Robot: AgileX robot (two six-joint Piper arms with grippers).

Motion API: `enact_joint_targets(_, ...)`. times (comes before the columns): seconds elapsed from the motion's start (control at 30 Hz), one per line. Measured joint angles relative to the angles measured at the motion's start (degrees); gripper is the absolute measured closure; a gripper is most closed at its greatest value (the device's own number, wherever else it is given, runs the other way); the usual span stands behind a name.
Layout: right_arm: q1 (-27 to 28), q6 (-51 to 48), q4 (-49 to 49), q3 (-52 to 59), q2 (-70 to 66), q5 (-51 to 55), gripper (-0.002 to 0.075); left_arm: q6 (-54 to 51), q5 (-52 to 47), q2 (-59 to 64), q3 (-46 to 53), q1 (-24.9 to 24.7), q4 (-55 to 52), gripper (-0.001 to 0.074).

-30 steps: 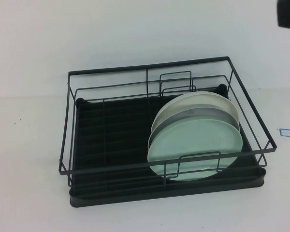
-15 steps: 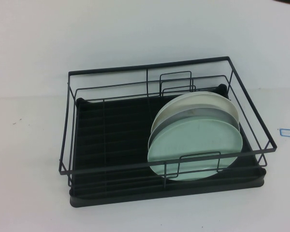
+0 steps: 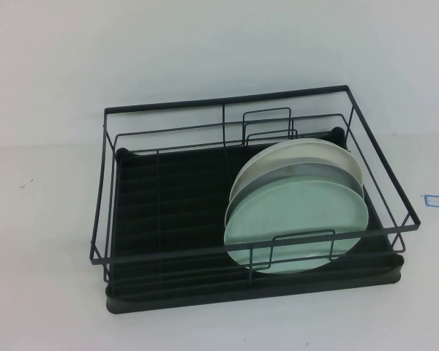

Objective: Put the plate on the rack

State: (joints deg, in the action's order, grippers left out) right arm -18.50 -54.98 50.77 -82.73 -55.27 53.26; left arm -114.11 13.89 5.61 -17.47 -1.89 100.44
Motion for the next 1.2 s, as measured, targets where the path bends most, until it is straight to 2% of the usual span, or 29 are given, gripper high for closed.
enact_joint_targets(0.1,4.6,0.0,-5.4,0.0,7.0,-1.8,0.0708,6.9,-3.7,0.0,0.0,7.8,0.0,0.0735)
enact_joint_targets(0.2,6.0,0.0,-9.3,-0.1,14.5,-3.6,0.0708,13.4,-11.6,0.0,0.0,15.3,-0.1,0.0735)
enact_joint_targets(0.3,6.2,0.0,-9.5,-0.5,20.0,-4.1,0.0708,14.0,-17.4,0.0,0.0,19.1,-0.4,0.0735)
enact_joint_targets(0.7,6.3,0.0,-8.6,-0.5,26.9,-3.6,0.0708,12.8,-13.5,0.0,0.0,19.8,-0.5,0.0735)
enact_joint_targets(0.8,6.3,0.0,-5.7,-0.5,27.0,-3.6,0.0708,12.3,-13.2,0.0,0.0,19.8,-0.5,0.0735)
enact_joint_targets(1.03,6.3,0.0,0.7,-0.1,27.0,-3.1,0.0708,1.9,-15.6,0.6,0.0,19.8,-0.5,0.0735)
enact_joint_targets(1.13,6.3,1.0,1.2,3.8,27.4,-1.0,0.0708,3.6,-15.9,0.7,0.0,19.8,-0.5,0.0735)
enact_joint_targets(1.2,6.3,3.4,0.6,10.6,28.6,-0.5,0.0708,5.3,-16.3,0.7,0.0,19.8,-0.5,0.0735)
